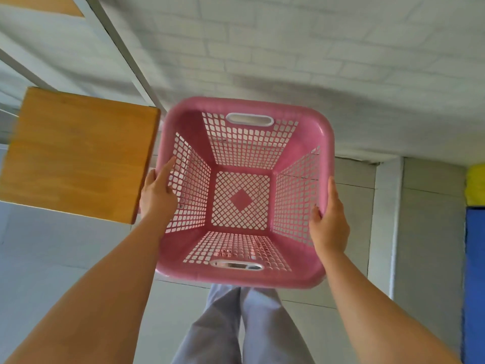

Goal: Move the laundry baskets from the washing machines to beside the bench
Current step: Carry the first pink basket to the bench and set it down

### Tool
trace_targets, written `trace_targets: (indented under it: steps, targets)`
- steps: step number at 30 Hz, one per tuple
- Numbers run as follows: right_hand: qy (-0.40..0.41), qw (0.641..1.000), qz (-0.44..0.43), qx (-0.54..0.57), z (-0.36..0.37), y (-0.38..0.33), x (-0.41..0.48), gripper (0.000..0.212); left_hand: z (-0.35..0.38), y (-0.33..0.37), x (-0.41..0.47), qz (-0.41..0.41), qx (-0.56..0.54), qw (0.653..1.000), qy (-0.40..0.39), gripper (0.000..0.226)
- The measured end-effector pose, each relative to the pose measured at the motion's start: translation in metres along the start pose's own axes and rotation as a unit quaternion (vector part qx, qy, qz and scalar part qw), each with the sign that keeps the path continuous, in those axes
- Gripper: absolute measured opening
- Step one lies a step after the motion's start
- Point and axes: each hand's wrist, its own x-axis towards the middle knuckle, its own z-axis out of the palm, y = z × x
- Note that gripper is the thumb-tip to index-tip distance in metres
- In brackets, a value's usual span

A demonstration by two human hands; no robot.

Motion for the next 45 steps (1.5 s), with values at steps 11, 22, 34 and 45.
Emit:
trace_targets:
  steps: [11,22,34,45]
  targets:
    - [0.030,0.999,-0.026,0.003,0.085,0.010,0.061,0.074,0.065,-0.033,0.071,0.001,-0.026,1.000,0.001,0.066]
    - [0.037,0.999,-0.019,0.028,0.124,0.010,0.076,0.072,0.083,-0.040,0.123,0.024,-0.001,1.000,-0.019,0.063]
    - [0.024,0.999,-0.032,-0.014,0.135,0.012,0.075,0.074,0.082,-0.035,0.123,0.027,0.127,0.991,-0.020,0.082]
    - [0.016,0.999,-0.032,-0.040,0.132,0.014,0.049,0.073,0.087,-0.050,0.090,0.036,0.158,0.985,-0.054,0.077]
